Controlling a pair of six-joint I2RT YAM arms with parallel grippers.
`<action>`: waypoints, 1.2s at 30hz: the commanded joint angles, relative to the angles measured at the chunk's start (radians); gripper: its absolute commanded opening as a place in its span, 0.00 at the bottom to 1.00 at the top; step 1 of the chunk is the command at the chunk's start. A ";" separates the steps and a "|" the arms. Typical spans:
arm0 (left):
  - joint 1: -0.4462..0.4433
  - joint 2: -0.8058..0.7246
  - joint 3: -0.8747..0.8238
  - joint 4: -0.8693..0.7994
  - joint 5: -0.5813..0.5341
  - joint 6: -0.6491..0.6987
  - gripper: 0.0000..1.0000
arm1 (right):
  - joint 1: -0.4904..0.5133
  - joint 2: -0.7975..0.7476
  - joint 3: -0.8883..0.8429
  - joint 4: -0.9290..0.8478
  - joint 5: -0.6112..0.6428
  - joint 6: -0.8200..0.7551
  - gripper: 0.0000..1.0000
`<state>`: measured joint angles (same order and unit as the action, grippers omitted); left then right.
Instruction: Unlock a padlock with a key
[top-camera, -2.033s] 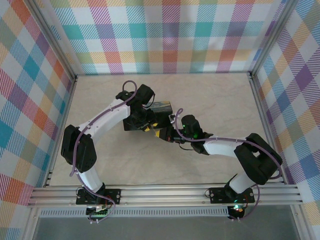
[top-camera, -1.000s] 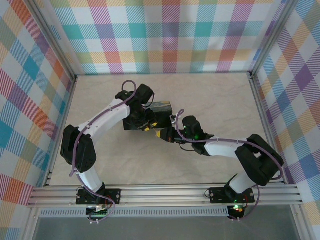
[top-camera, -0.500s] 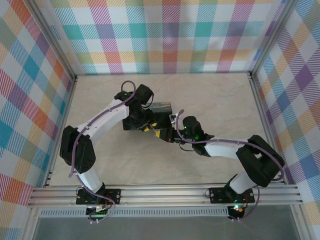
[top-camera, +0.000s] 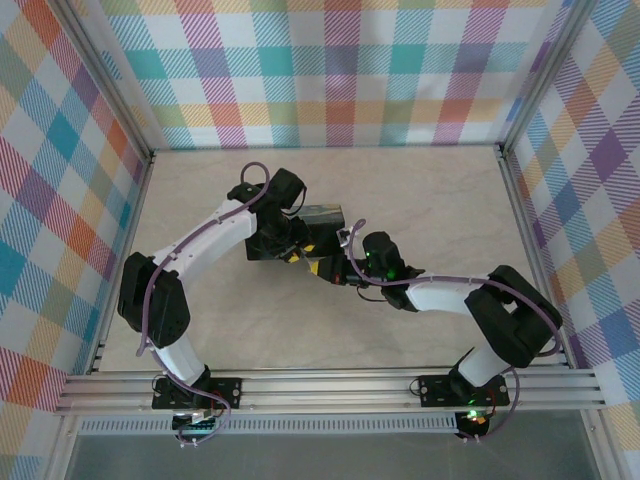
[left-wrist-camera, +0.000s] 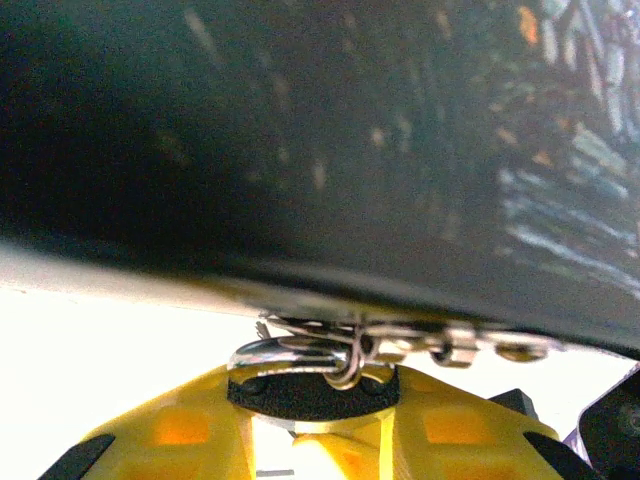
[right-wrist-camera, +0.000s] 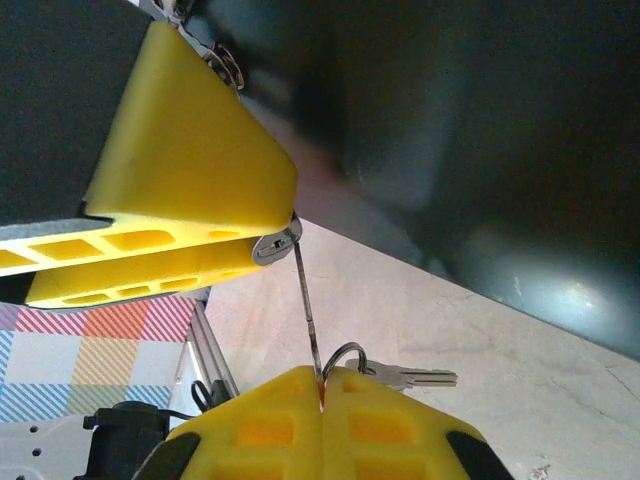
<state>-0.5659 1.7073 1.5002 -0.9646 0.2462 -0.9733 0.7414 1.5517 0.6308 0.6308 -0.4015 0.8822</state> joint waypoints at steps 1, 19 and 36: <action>0.011 -0.052 -0.004 0.011 0.033 -0.007 0.00 | 0.007 -0.002 0.026 0.070 -0.004 -0.008 0.01; 0.027 -0.056 0.003 -0.004 0.032 0.003 0.00 | 0.007 -0.029 0.000 0.085 0.010 -0.017 0.02; 0.028 -0.064 0.009 -0.002 0.039 -0.008 0.00 | 0.007 -0.025 -0.022 0.139 0.030 -0.009 0.02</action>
<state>-0.5461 1.6947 1.5002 -0.9657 0.2543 -0.9768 0.7414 1.5475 0.6186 0.6998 -0.3817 0.8787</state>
